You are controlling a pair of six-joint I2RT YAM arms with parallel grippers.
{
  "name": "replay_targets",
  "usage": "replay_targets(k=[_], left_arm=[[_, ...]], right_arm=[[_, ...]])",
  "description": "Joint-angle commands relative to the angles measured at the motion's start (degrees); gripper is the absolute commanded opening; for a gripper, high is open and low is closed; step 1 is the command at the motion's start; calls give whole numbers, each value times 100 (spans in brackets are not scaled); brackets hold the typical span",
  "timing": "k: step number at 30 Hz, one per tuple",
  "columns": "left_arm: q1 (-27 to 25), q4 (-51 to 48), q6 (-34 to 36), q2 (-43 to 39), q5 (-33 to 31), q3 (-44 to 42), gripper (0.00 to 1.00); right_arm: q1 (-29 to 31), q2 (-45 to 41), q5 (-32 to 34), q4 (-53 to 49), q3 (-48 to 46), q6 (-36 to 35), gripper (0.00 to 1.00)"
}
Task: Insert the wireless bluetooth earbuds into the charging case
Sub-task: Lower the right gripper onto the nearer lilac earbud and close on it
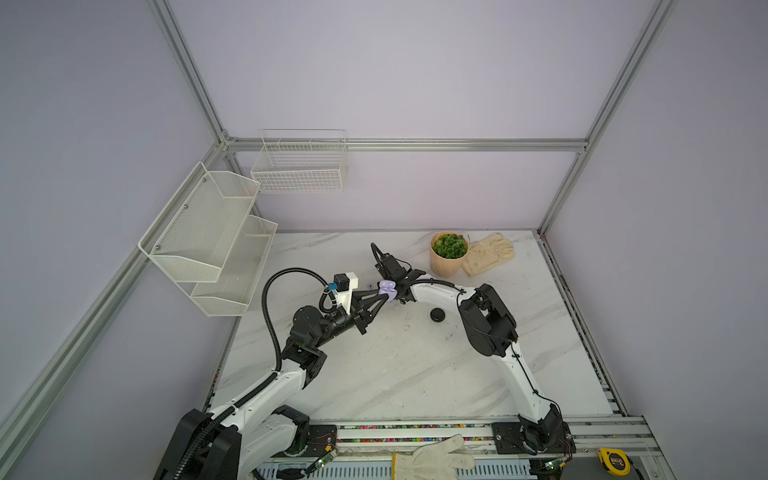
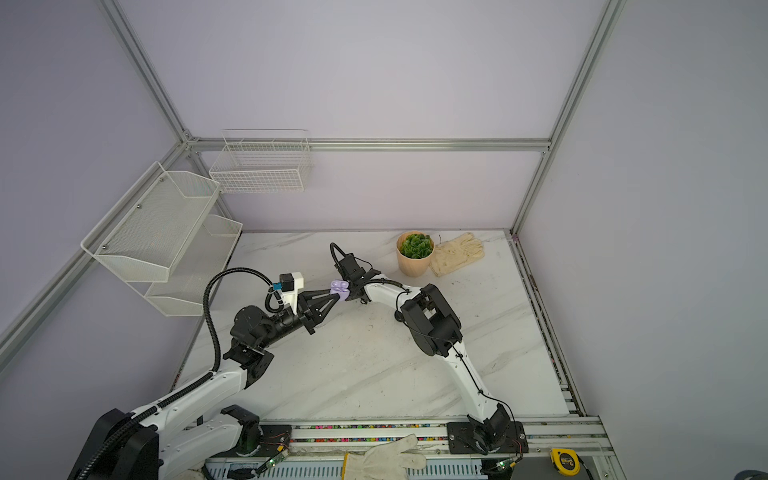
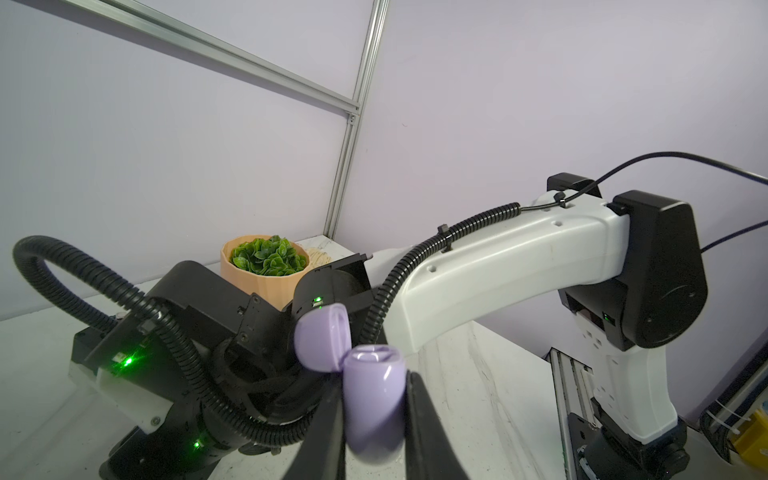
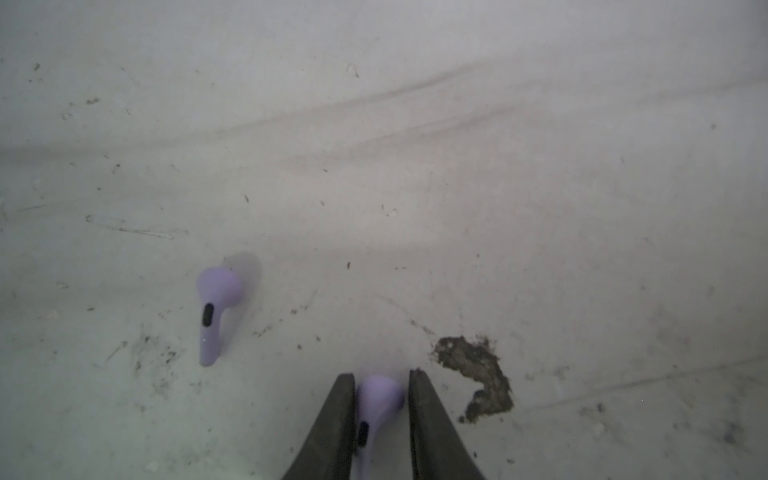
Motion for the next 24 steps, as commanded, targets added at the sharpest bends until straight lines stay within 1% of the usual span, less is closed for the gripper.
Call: replay_targets(k=[1, 13, 24], left_arm=[[48, 188, -40, -115, 14, -213, 0], [44, 143, -55, -168, -16, -225, 0], [40, 135, -106, -222, -86, -262, 0]], right_arm=[[57, 54, 103, -258, 40, -11, 25], [66, -100, 141, -246, -108, -33, 21], [60, -409, 80, -150, -486, -3, 20]])
